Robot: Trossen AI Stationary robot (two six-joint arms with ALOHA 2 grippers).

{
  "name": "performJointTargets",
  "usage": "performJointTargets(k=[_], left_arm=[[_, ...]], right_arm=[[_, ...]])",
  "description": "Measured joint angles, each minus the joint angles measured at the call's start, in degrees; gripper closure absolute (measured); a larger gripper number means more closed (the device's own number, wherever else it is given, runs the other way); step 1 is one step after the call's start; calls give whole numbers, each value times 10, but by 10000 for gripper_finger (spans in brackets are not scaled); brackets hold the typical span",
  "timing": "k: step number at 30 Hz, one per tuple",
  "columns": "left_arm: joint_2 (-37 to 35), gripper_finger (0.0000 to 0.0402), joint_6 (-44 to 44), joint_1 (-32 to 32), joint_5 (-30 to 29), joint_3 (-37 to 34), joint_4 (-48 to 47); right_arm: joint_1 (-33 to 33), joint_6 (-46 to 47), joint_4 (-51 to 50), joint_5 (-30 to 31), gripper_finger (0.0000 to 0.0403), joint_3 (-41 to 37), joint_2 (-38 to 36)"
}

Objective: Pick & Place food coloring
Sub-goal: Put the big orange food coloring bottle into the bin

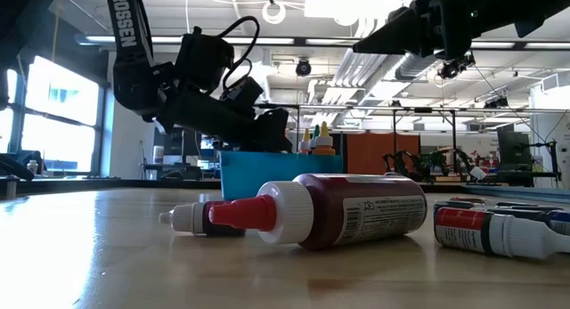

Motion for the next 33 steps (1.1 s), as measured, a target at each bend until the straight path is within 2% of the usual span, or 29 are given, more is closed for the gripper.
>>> performJointTargets(k=[12, 22, 28, 33], left_arm=[[0, 310, 4, 0, 2, 0, 41], [0, 292, 23, 1, -2, 19, 53], [0, 296, 35, 0, 2, 73, -60], [0, 281, 35, 0, 0, 107, -124]], right_arm=[[0, 0, 0, 0, 258, 0, 0], [0, -2, 0, 0, 258, 0, 0], [0, -17, 0, 0, 258, 0, 0], [0, -16, 0, 0, 258, 0, 0]])
